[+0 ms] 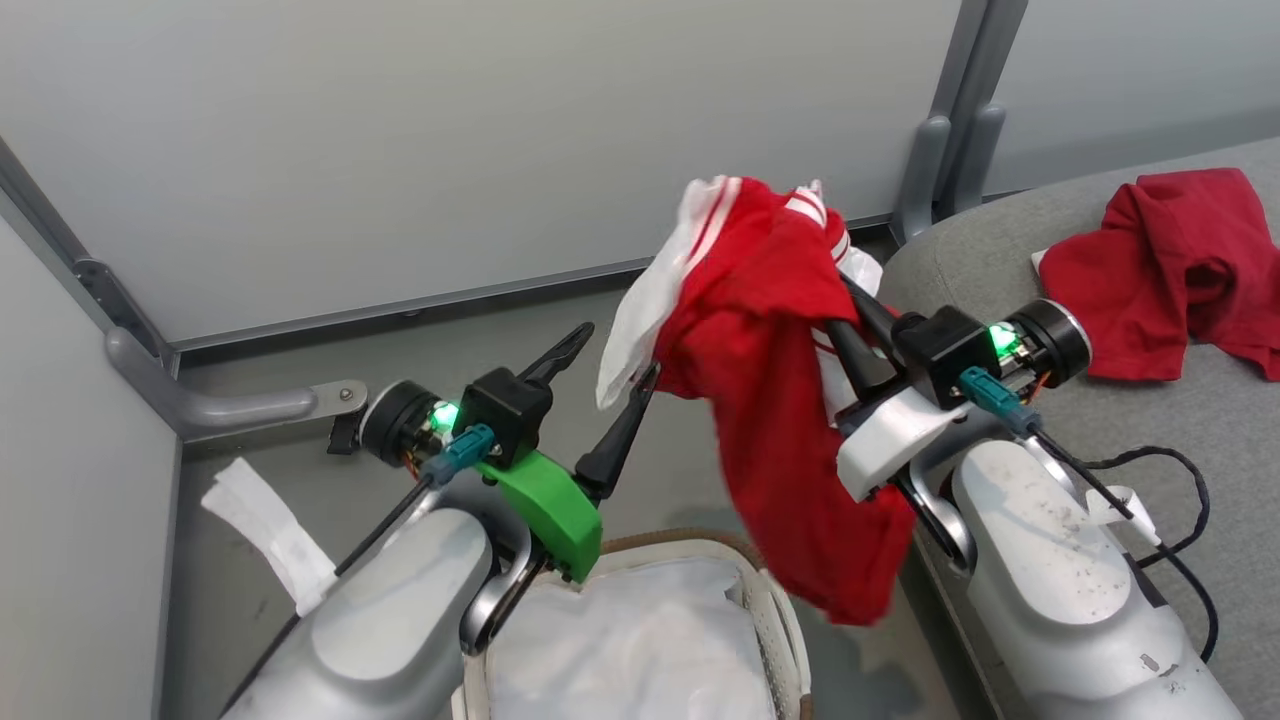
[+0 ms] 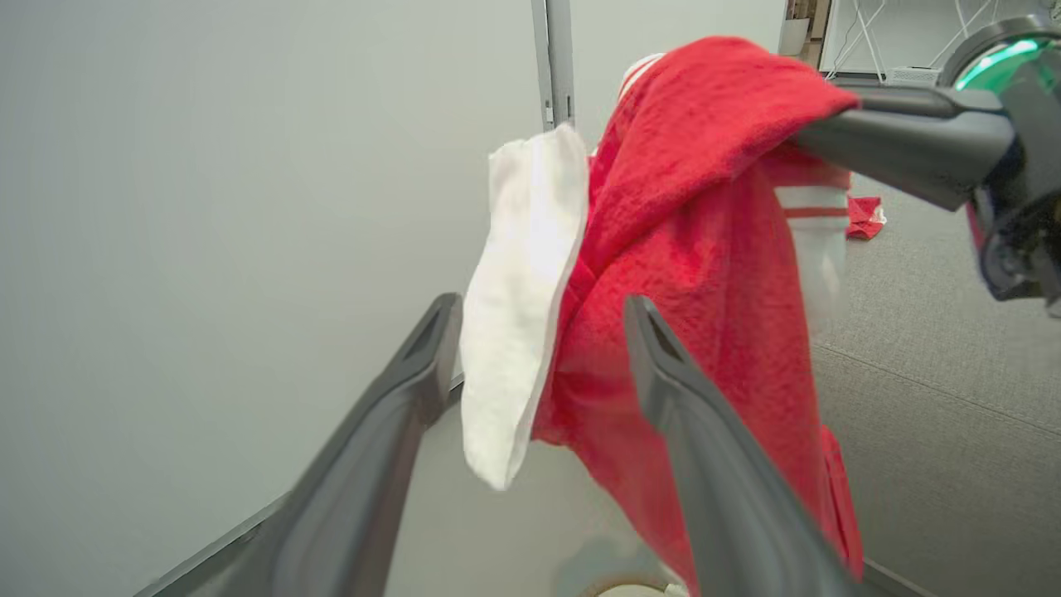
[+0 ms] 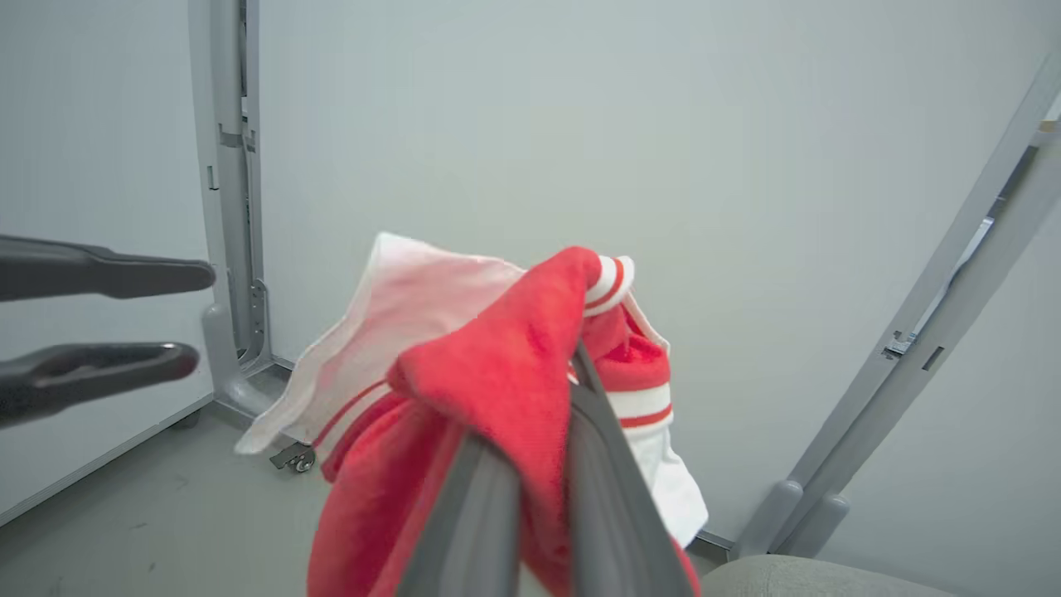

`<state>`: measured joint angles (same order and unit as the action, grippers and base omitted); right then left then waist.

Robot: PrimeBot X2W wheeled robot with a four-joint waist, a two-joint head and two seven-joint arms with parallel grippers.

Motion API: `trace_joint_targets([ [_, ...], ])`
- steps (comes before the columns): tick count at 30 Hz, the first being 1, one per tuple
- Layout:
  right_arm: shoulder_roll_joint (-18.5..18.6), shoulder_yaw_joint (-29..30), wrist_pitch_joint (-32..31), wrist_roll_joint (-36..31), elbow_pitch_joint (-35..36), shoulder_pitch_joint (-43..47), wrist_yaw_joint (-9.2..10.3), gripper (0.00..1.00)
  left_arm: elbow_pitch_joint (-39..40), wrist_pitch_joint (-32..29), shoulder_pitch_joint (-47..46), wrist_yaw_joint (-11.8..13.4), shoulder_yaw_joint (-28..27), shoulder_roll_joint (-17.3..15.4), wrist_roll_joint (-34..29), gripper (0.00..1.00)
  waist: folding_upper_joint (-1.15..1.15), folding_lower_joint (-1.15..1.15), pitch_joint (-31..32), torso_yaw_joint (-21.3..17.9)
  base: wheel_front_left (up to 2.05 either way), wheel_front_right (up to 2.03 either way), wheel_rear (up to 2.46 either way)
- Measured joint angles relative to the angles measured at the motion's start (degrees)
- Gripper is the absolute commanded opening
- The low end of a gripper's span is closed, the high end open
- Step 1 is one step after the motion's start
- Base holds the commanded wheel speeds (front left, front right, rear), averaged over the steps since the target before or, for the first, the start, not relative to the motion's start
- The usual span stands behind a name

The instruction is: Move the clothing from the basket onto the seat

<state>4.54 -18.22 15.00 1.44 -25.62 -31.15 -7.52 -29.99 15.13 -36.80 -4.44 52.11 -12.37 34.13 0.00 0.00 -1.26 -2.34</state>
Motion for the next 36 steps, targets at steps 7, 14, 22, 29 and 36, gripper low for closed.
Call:
trace_joint_targets([
  [7, -0.23, 4.19, 0.00, -1.08, 2.02, 1.35, 0.00, 0.00, 0.68, 0.00, 8.23, -0.19, -5.44, 2.68, -3.08, 1.00, 0.00, 0.00, -0.97, -0.40, 0.00, 0.00, 0.00],
  [14, -0.05, 6.55, 0.00, -1.65, 3.13, 2.20, 0.00, 0.00, 0.68, 0.00, 12.46, -1.45, -8.93, 4.66, -6.76, 1.00, 0.00, 0.00, -1.76, -1.24, 0.00, 0.00, 0.00],
  [22, 0.00, 7.66, 0.00, -2.14, 3.71, 1.99, 0.00, 0.00, 1.53, 0.00, 13.68, -2.31, -11.85, 6.19, -10.24, 1.00, 0.00, 0.00, -2.41, -3.59, 0.00, 0.00, 0.00],
  [29, 1.04, 8.44, 0.00, -2.97, 5.28, -0.76, 0.00, 0.00, 2.94, 0.00, 13.88, -2.64, -13.83, 6.93, -12.65, 1.00, 0.00, 0.00, -3.73, -8.08, 0.00, 0.00, 0.00],
  [36, 2.05, 9.31, 0.00, -3.13, 7.37, -2.53, 0.00, 0.00, 3.56, 0.00, 13.58, -2.86, -14.58, 7.35, -14.28, 1.00, 0.00, 0.00, -6.07, -15.07, 0.00, 0.00, 0.00],
])
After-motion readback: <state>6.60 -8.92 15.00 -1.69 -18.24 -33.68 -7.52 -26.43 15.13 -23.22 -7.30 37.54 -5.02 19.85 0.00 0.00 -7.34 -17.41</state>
